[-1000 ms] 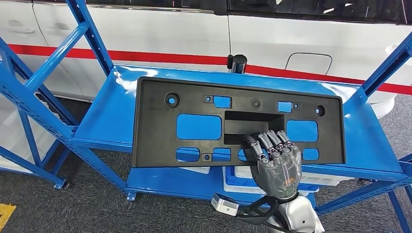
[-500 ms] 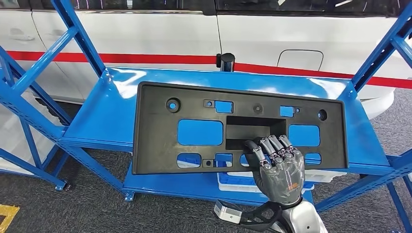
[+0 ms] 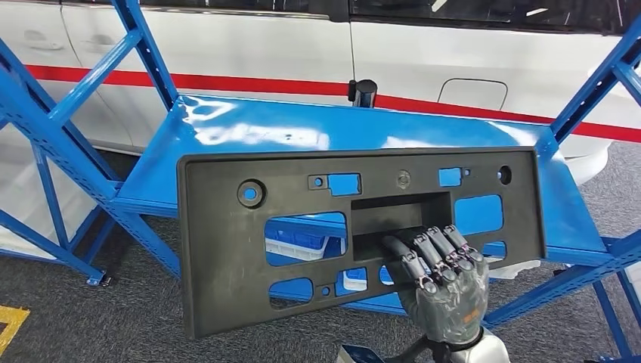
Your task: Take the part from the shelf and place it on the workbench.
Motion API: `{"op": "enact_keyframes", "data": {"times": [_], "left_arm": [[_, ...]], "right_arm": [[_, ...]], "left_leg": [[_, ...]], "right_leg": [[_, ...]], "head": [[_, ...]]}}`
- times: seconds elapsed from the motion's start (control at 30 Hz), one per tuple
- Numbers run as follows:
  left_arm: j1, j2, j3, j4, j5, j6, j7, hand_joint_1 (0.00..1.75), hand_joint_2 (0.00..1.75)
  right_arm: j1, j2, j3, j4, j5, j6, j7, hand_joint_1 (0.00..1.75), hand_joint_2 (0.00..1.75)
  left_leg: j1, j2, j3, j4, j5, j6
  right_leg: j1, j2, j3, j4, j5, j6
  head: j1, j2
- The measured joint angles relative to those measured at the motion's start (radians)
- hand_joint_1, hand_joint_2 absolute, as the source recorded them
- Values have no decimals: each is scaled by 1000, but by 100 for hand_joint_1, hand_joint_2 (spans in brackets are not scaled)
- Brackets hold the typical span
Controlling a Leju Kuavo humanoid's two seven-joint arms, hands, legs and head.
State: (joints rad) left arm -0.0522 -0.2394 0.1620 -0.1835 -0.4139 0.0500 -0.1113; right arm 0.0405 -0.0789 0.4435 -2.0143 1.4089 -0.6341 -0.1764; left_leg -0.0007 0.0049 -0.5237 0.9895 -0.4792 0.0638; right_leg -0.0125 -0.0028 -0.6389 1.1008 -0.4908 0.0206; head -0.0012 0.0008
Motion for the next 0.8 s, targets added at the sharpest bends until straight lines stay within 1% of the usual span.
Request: {"op": "enact_keyframes", "data": {"times": [0.03, 0.07, 0.1, 0.13, 0.17, 0.2, 0.23, 0.27, 0.3, 0.33, 0.37, 0.4, 0.43, 0.47, 0.5, 0.53, 0.57, 0.6, 0.63, 0.67, 0.7, 0.73, 0.77, 0.8], "left_arm": [[0, -1, 1, 0, 0, 2, -2, 0, 175], [0, -2, 2, 0, 0, 2, -3, 0, 175], [0, -2, 3, 0, 0, 3, -4, 0, 175], [0, -3, 3, 0, 0, 3, -4, 0, 175], [0, -3, 4, 0, 0, 3, -4, 0, 175], [0, -3, 4, 0, 0, 3, -5, 0, 175], [0, -3, 4, 0, 0, 3, -5, 0, 175], [0, -4, 4, 0, 0, 3, -5, 0, 175], [-1, -4, 5, 0, 0, 3, -6, 0, 175], [-1, -4, 5, 0, 0, 4, -6, 0, 175], [-1, -4, 7, 0, 0, 7, -7, 0, 175], [-1, -4, 8, 0, 0, 11, -9, 0, 175], [-1, -3, 10, 0, 0, 14, -11, 0, 175], [0, -2, 12, 0, 2, 18, -14, 0, 175], [0, -2, 14, 0, 4, 20, -18, 0, 175], [0, -1, 16, 0, 7, 23, -22, 0, 175], [0, -1, 18, 0, 11, 27, -25, 0, 175], [0, 0, 21, 0, 14, 30, -27, 0, 175], [-1, 0, 24, 0, 17, 33, -27, 0, 175], [-1, 0, 27, 0, 20, 36, -27, 0, 175], [-1, 0, 30, 0, 22, 39, -27, 0, 175], [-1, 0, 33, 0, 24, 41, -27, 0, 175], [-1, 0, 36, 0, 27, 43, -28, 0, 175], [-1, 0, 39, 0, 28, 45, -29, 0, 175]], "right_arm": [[5, 1, -1, -9, 1, 0, -2, 175, 175], [10, 2, -2, -15, 1, 0, -2, 175, 175], [15, 2, -3, -20, 1, 0, -2, 175, 175], [19, 2, -4, -23, 1, 0, -2, 175, 175], [22, 2, -5, -26, 1, 0, -2, 175, 175], [24, 3, -5, -29, 1, 0, -2, 175, 175], [24, 3, -5, -33, 1, 0, -2, 175, 175], [25, 4, -5, -36, 2, 0, -2, 175, 175], [26, 5, -5, -39, 2, 0, -2, 175, 175], [27, 6, -6, -42, 2, 0, -2, 175, 175], [30, 7, -6, -45, 3, 0, -2, 175, 175], [35, 9, -8, -48, 3, 0, -2, 175, 175], [41, 11, -10, -50, 3, 0, -3, 175, 175], [49, 15, -12, -53, 1, 0, -6, 175, 175], [57, 19, -14, -56, -2, 0, -13, 175, 175], [64, 23, -16, -58, -8, 0, -24, 175, 175], [70, 28, -18, -60, -16, 0, -38, 175, 175], [74, 34, -20, -60, -26, 0, -54, 175, 175], [77, 39, -22, -60, -36, 0, -68, 175, 175], [79, 45, -24, -60, -46, 0, -82, 175, 175], [80, 51, -27, -60, -55, 0, -94, 175, 175], [80, 56, -29, -60, -61, 0, -105, 175, 175], [81, 62, -32, -59, -66, 0, -116, 175, 175], [80, 68, -34, -59, -71, 0, -125, 175, 175]], "left_leg": [[-2, 2, -9, -1, 7, 3], [-2, 4, -19, -1, 14, 5], [-3, 5, -29, 0, 21, 5], [-3, 5, -38, 1, 27, 4], [-3, 6, -46, 1, 33, 2], [-3, 6, -53, 2, 39, -1], [-3, 5, -58, 3, 44, -4], [-5, 4, -63, 5, 49, -9], [-7, 4, -67, 8, 53, -13], [-9, 4, -70, 11, 57, -18], [-10, 3, -72, 13, 61, -22], [-9, 3, -75, 17, 62, -26], [-7, 1, -80, 26, 54, -31], [-5, 0, -88, 46, 31, -36], [-1, -2, -101, 85, -6, -43], [2, -3, -117, 142, -53, -51], [5, -3, -134, 205, -95, -56], [9, -3, -145, 257, -123, -61], [12, -3, -142, 281, -130, -64], [15, -3, -120, 265, -116, -66], [18, -3, -80, 213, -91, -68], [21, -4, -32, 140, -71, -69], [21, -6, 8, 78, -54, -69], [19, -10, 30, 36, -46, -65]], "right_leg": [[-1, 1, -22, 60, -39, -6], [-1, 1, -42, 123, -74, -8], [-1, 1, -52, 171, -97, -6], [-2, 1, -46, 187, -104, 0], [-3, 1, -20, 166, -97, 9], [-3, 1, 25, 107, -80, 17], [-5, 0, 79, 26, -64, 22], [-3, 1, 125, -41, -49, 23], [-1, 3, 154, -89, -38, 21], [1, 5, 163, -111, -35, 16], [3, 7, 158, -110, -30, 11], [-3, 7, 151, -112, -27, 6], [-7, 6, 146, -113, -23, -1], [-12, 4, 143, -113, -17, -10], [-15, 1, 138, -113, -11, -19], [-13, -1, 132, -113, -3, -26], [-11, -2, 125, -112, 4, -30], [-10, -2, 117, -111, 12, -31], [-10, -2, 108, -109, 19, -29], [-11, -2, 99, -107, 24, -27], [-12, -1, 91, -103, 29, -23], [-13, -1, 83, -99, 32, -19], [-13, -1, 77, -96, 37, -14], [-13, -1, 72, -93, 41, -7]], "head": [[1, 0], [3, 0], [3, 0], [3, 0], [3, 0], [3, 0], [4, 0], [4, 0], [3, 0], [3, 0], [3, 0], [3, 0], [3, 0], [3, 0], [2, 0], [2, 0], [1, 0], [1, 0], [1, 0], [1, 0], [1, 0], [1, 0], [1, 0], [1, 0]]}}
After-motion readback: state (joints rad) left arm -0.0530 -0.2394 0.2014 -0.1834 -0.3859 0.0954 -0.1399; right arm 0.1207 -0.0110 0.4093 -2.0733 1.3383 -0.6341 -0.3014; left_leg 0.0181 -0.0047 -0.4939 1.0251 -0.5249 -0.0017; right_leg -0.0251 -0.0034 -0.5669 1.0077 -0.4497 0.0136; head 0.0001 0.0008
